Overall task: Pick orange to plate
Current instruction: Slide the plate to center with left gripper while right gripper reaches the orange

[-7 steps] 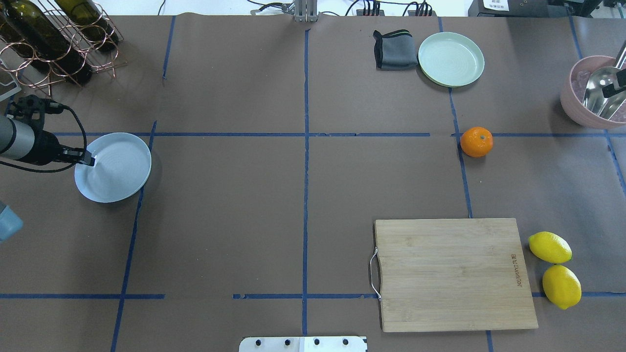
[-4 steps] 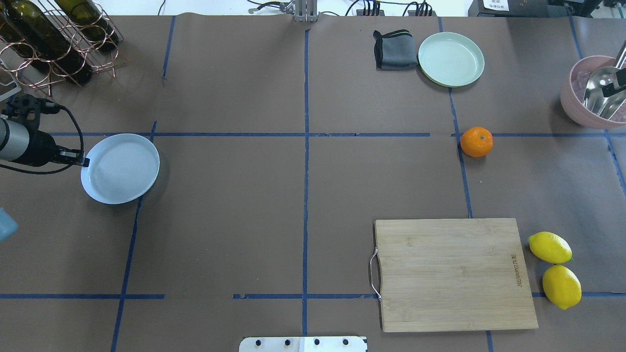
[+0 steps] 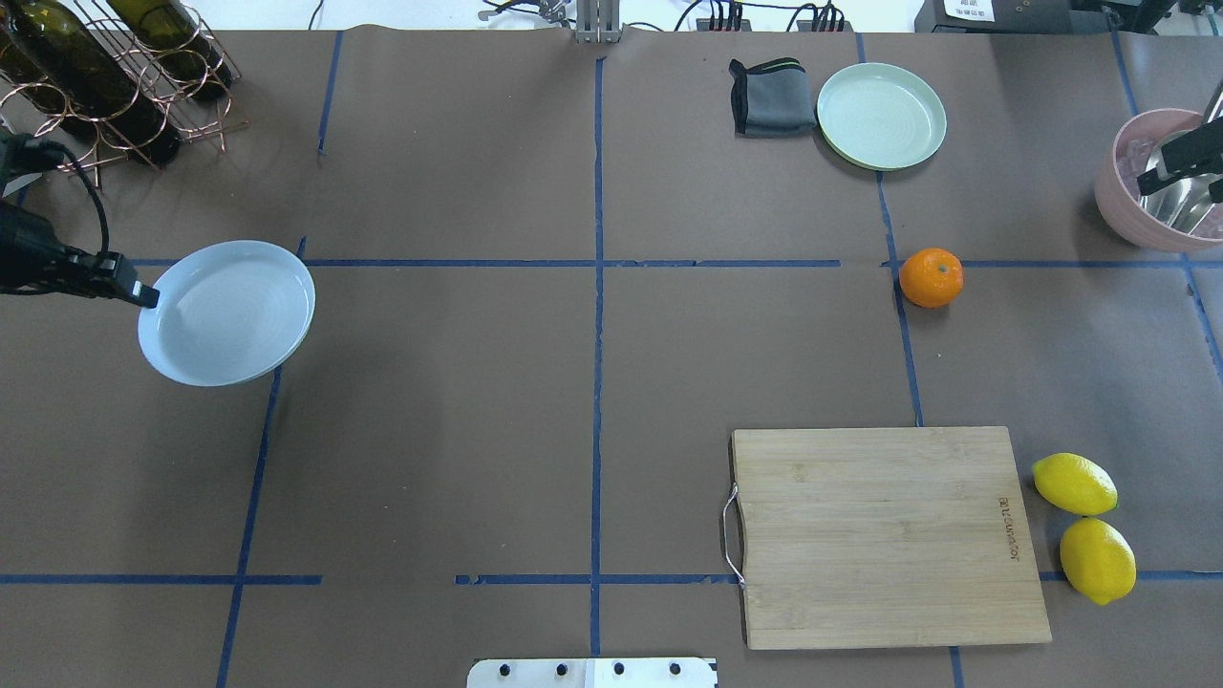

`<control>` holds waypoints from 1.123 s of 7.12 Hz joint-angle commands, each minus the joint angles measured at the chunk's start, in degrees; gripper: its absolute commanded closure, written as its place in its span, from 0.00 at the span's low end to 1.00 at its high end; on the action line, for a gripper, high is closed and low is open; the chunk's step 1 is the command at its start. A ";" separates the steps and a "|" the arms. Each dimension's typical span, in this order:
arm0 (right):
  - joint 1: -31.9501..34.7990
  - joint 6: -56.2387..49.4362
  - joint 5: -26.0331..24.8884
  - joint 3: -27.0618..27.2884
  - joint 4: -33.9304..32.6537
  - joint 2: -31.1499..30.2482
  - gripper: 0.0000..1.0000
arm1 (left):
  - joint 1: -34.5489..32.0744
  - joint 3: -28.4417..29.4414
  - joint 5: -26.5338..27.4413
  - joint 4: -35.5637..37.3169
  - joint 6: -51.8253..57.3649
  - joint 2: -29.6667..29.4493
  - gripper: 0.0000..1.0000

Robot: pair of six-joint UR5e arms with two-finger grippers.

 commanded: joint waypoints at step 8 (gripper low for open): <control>-19.07 21.26 -14.61 -3.73 13.56 5.37 0.00 | 28.93 6.86 26.46 3.95 -45.25 -27.57 1.00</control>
